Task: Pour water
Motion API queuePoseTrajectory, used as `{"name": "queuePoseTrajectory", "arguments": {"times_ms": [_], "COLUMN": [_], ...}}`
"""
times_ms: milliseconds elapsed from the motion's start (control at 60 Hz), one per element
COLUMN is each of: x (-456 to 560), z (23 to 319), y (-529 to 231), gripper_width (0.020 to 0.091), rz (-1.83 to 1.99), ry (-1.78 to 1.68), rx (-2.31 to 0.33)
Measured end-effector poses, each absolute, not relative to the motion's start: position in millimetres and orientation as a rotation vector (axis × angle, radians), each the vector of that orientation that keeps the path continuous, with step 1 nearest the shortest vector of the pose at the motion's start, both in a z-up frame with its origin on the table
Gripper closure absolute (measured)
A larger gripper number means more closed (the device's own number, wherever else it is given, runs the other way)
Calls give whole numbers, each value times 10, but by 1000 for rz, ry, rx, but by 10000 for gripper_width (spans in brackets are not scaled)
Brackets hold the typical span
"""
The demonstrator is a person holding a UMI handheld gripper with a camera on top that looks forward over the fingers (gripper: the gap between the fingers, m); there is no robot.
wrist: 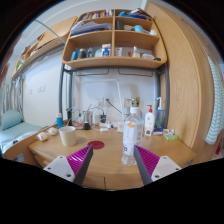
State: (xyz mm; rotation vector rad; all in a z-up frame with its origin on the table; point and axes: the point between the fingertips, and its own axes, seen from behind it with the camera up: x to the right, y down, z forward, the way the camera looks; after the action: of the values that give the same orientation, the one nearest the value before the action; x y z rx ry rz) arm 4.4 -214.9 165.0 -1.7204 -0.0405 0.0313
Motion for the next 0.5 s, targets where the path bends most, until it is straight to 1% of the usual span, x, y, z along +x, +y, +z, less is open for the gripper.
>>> {"name": "queuePoseTrajectory", "arguments": {"times_ms": [17, 33, 50, 67, 83, 100, 117, 133, 317, 500], "x": [135, 279, 383, 526, 629, 764, 782, 825, 991, 1046], "z": [1555, 1543, 1440, 1425, 1390, 1292, 1129, 1091, 1118, 1159], "y": [-2044, -1923, -1823, -1730, -1712, -1767, -1961, -1959, -1527, -1118], "gripper_width": [266, 266, 267, 267, 267, 268, 269, 269, 271, 305], "rz": [25, 28, 26, 31, 32, 34, 38, 39, 19, -26], "ry": [-39, -39, -33, -27, -19, -6, 15, 22, 11, -27], "rx": [-1713, -1718, -1708, -1713, -1710, -1704, -1704, -1700, -1676, -1663]}}
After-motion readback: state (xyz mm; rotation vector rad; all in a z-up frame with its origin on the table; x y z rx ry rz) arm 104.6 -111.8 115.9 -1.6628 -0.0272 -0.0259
